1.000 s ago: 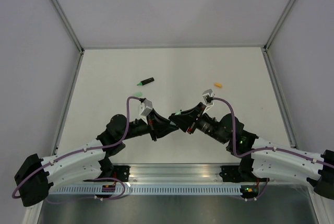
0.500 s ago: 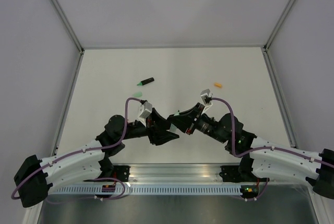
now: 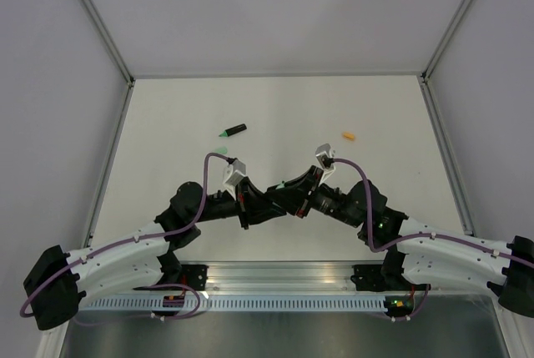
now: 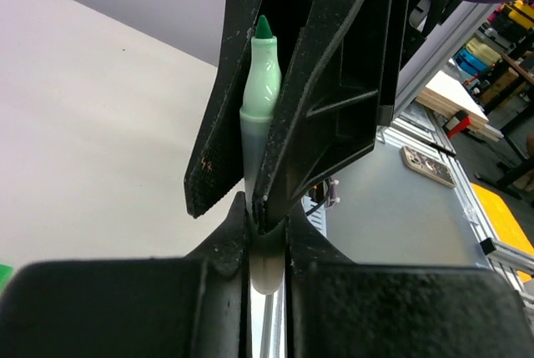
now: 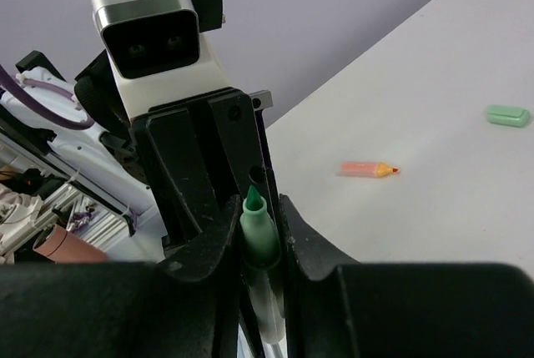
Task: Insert the pens into the pen caps
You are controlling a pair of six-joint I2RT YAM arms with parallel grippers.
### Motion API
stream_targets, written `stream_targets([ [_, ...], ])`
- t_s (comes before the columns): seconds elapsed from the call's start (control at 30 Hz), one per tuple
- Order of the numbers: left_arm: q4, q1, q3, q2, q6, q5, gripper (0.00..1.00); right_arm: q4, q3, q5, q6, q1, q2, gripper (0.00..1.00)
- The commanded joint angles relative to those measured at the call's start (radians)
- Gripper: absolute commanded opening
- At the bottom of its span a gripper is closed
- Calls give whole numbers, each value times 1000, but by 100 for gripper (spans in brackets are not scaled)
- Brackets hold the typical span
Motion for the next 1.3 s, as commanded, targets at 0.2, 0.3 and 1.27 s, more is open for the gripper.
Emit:
stream_targets([
  [0.2, 32, -13, 18, -18, 62, -57, 2, -68, 47, 41, 9, -3, -15, 72],
  [0.3, -46, -10, 28, -41, 77, -176, 2, -184, 73, 127, -17, -5, -85, 79],
  [1.27, -416, -6, -60, -472, 61, -1065, 2, -689, 310, 489, -14, -140, 554, 48],
])
